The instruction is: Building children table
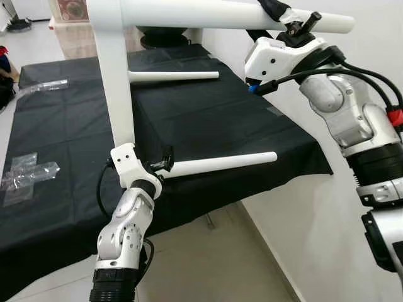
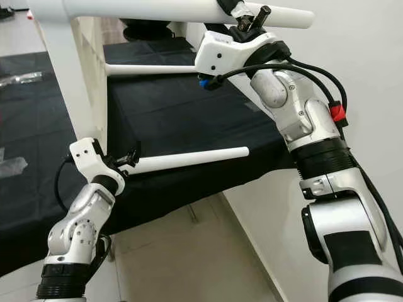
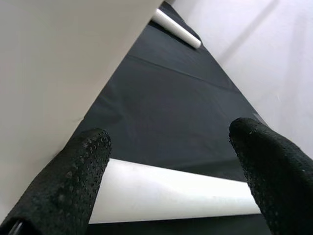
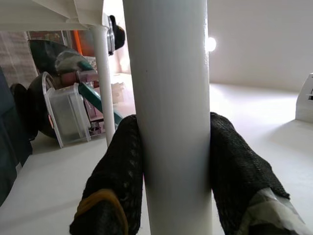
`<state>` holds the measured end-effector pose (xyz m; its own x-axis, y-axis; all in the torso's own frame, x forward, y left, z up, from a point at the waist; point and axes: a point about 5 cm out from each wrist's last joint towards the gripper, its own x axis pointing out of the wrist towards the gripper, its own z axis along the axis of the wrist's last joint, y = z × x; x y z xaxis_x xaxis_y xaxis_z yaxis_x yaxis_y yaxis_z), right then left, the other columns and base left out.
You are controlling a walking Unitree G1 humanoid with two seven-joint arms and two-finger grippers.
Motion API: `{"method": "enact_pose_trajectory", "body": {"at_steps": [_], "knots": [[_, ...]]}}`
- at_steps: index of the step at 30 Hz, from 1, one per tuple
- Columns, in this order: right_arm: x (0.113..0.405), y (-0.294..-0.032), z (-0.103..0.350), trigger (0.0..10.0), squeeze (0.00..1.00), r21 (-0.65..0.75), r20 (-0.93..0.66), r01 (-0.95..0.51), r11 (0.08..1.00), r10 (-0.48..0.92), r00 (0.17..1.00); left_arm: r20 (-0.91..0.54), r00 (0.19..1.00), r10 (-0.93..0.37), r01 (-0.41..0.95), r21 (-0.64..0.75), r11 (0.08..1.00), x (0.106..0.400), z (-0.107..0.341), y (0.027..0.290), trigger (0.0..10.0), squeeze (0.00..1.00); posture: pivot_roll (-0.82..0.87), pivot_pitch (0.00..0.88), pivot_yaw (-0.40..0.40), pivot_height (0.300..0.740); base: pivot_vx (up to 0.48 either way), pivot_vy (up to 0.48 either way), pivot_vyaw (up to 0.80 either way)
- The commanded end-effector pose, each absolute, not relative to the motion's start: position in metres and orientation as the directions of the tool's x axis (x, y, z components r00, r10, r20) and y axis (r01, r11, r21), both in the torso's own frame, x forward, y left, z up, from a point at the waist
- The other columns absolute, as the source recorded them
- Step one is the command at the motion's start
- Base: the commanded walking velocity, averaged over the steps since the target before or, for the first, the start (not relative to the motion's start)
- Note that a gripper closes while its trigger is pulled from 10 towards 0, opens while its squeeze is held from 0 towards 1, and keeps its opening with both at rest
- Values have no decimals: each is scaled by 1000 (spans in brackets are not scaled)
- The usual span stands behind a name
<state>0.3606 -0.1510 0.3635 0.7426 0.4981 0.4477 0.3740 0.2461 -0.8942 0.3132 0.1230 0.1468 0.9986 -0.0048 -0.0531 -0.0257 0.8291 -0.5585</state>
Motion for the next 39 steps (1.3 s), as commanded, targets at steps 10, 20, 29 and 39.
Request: {"method": "enact_pose_trajectory", "body": {"at_steps": [10,20,29,39], "knots": [[363,-156,371,0,0,-875,484,389,289,472,737,11,964,267,-228,-484,845,344,150,188,10000,0,-8,40,-75,740,0,0,0],[355,-157,387,0,0,-804,594,474,359,441,673,-28,913,408,-361,-524,771,368,161,229,10000,0,-21,50,-71,740,0,0,0],[353,-180,393,0,0,-661,721,502,557,287,631,-13,846,532,-457,-530,714,379,186,260,10000,0,-31,54,-63,740,0,0,0],[394,-211,312,0,0,-347,528,221,911,-5,849,332,620,711,-588,-403,702,372,315,315,10000,0,11,60,-75,740,0,0,0]]}}
